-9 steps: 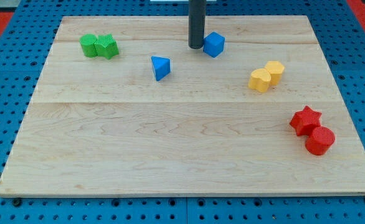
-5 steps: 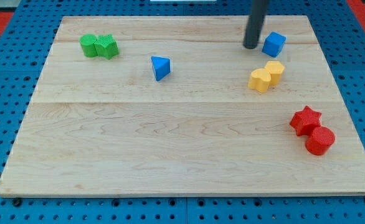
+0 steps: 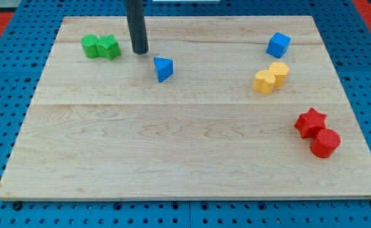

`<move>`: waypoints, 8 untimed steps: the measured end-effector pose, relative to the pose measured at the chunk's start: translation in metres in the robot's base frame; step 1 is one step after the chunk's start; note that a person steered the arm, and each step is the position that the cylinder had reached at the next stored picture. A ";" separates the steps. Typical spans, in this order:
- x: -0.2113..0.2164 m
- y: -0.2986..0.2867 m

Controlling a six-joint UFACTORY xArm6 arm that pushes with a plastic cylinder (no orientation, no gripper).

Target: Push the blue triangle into blue cube

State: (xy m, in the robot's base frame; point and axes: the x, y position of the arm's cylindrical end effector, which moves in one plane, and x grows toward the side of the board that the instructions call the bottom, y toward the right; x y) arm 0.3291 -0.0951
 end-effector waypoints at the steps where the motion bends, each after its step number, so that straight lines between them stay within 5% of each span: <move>1: 0.033 0.000; 3: 0.045 0.012; 6: 0.014 0.185; 8: 0.028 0.123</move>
State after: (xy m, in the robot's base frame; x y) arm 0.3570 0.0280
